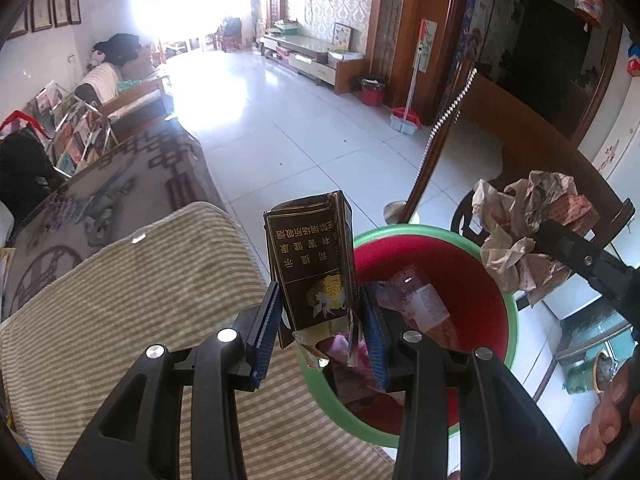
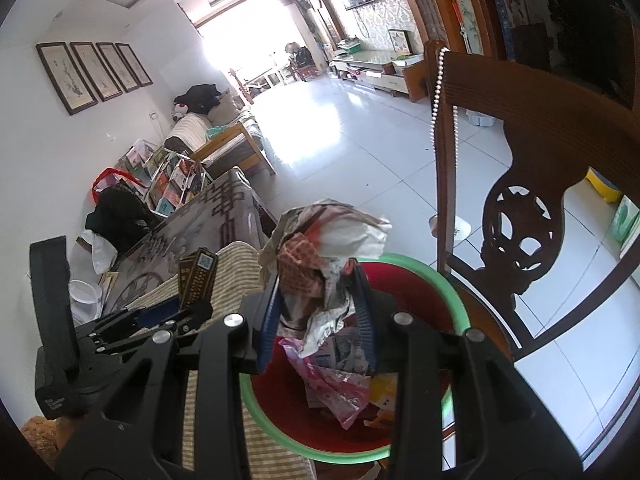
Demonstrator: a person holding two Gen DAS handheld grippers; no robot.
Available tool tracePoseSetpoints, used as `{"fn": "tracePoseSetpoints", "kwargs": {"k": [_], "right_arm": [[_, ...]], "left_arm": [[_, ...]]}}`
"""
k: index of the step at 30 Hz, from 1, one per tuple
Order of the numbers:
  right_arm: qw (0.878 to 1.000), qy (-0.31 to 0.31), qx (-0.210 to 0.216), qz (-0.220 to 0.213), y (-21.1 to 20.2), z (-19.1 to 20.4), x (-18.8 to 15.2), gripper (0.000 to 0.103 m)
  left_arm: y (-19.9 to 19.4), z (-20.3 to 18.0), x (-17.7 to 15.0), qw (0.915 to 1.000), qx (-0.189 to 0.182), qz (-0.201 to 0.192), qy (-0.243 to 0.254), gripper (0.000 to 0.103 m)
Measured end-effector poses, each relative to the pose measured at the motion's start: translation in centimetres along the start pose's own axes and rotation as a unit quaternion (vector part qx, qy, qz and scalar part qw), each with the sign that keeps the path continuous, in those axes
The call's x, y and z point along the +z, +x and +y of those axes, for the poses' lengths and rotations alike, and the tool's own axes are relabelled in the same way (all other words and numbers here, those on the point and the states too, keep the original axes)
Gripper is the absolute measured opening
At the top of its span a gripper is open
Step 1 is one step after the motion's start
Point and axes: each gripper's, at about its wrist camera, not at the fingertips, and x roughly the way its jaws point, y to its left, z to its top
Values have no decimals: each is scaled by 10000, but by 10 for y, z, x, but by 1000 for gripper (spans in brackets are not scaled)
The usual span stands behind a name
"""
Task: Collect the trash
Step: 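Carry the brown box and crumpled paper over the red bin with both tools, then open both tools to drop the box and paper into the red bin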
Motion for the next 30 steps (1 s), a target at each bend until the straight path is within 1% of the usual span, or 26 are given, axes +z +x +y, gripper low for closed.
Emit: {"fn": "tracePoseSetpoints", "kwargs": {"k": [6,12,17,30], "right_arm": [[9999,49,-133,20,0,-12,-1,34],[9982,176,-448,344,12,-32,-12,34],[9968,148,-613,496,16,-38,-20,34],[9956,93,-713,607,20,-35,-24,34]], "left_arm": [[20,-13,0,9992,-279,299,39,37],[39,-21,-3,9966,-539,617,41,37],[57,-26,-8,9926,-768,943,-15,38],[92,-28,-13,9880,-863,1281,-52,38]]}}
